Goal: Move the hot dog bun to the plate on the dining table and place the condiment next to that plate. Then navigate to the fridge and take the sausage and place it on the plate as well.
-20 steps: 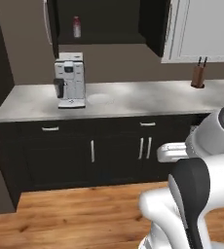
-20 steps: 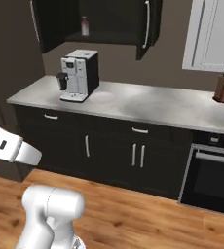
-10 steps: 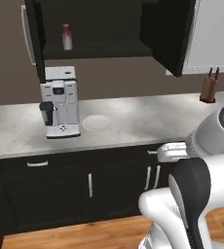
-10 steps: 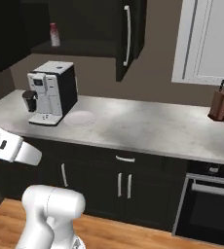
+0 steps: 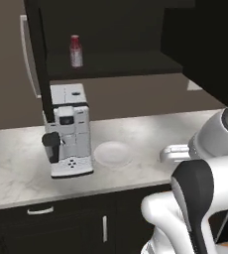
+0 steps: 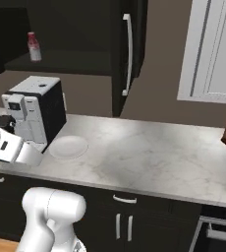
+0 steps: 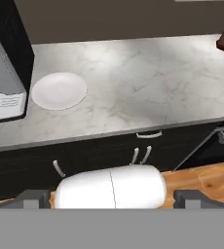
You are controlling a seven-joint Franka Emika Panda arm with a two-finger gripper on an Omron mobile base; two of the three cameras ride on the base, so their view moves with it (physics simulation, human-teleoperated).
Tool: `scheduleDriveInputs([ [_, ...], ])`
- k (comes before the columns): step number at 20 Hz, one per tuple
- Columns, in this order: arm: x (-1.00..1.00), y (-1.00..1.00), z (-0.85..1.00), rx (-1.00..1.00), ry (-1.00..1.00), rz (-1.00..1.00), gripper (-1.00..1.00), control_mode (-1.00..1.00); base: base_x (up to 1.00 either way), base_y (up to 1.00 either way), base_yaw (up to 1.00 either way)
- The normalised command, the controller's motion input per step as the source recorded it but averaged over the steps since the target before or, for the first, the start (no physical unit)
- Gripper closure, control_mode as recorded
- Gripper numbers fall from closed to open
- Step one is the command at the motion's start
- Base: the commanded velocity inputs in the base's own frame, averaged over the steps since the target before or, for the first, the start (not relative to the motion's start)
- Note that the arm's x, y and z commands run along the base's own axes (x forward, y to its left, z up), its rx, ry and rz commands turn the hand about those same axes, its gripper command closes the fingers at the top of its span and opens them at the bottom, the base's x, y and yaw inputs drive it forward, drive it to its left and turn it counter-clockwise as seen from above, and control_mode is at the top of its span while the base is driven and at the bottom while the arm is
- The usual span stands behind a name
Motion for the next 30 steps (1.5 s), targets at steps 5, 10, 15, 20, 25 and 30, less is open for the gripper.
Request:
scheduleDriveInputs([
  [5,0.0,0.0,0.0,0.0,0.0,0.0,-1.0,1.0,0.49,0.42,-0.02],
  [10,0.0,0.0,0.0,0.0,0.0,0.0,-1.0,1.0,0.83,0.09,0.0],
  [15,0.0,0.0,0.0,0.0,0.0,0.0,-1.0,1.0,0.9,0.11,0.0],
  [20,0.34,0.1,0.28,0.0,-0.15,0.12,-1.0,-1.0,0.15,0.03,0.0],
  [25,0.35,0.24,0.64,-0.01,-0.25,0.27,-1.0,-1.0,0.0,0.0,0.0],
  [30,0.13,0.35,0.72,-0.08,-0.27,0.27,-1.0,-1.0,0.0,0.0,0.0],
])
